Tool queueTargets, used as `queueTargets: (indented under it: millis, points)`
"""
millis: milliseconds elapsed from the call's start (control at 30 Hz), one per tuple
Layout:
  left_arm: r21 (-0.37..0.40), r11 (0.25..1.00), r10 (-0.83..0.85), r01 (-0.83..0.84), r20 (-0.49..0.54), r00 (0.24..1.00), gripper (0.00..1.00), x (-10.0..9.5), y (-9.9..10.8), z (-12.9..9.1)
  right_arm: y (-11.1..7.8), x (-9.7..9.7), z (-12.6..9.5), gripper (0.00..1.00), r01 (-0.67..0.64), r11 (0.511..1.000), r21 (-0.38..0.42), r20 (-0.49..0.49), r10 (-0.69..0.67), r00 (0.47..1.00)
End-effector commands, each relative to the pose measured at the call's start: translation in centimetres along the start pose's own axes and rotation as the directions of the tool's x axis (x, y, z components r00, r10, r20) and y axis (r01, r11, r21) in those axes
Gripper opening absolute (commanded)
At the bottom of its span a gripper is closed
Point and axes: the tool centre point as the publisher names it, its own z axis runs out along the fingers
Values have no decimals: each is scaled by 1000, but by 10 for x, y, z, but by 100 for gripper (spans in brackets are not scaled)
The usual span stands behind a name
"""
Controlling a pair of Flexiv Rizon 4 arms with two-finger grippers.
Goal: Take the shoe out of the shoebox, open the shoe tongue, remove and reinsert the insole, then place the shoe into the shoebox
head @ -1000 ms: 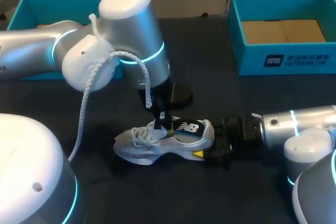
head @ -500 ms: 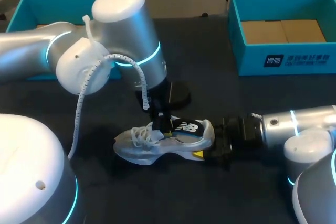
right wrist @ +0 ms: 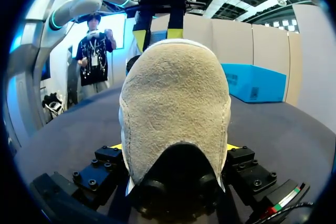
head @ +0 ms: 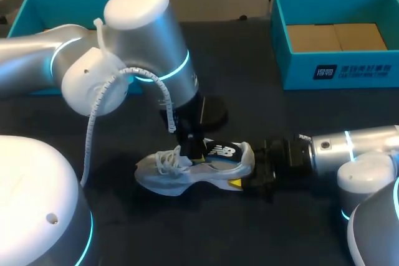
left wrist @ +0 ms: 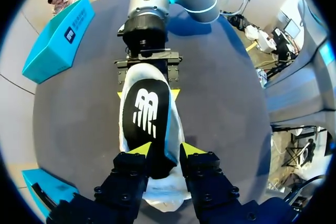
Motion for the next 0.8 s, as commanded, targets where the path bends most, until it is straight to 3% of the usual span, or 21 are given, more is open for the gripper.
queueTargets:
  millis: [33, 467, 800]
  points:
    - [-3, 1000, 4, -4, 12, 1000, 34, 5, 1, -5, 1, 1, 1, 0, 0, 1000, 4, 1, 0, 1000]
    - [-22, 1000, 11, -10, 41, 999, 35, 5, -1, 2, 1, 1, 1, 0, 0, 1000, 4, 1, 0, 1000]
    - [-22, 998, 53, -51, 91, 994, 36, 17, -20, 0, 1, 1, 1, 0, 0, 1000, 4, 1, 0, 1000]
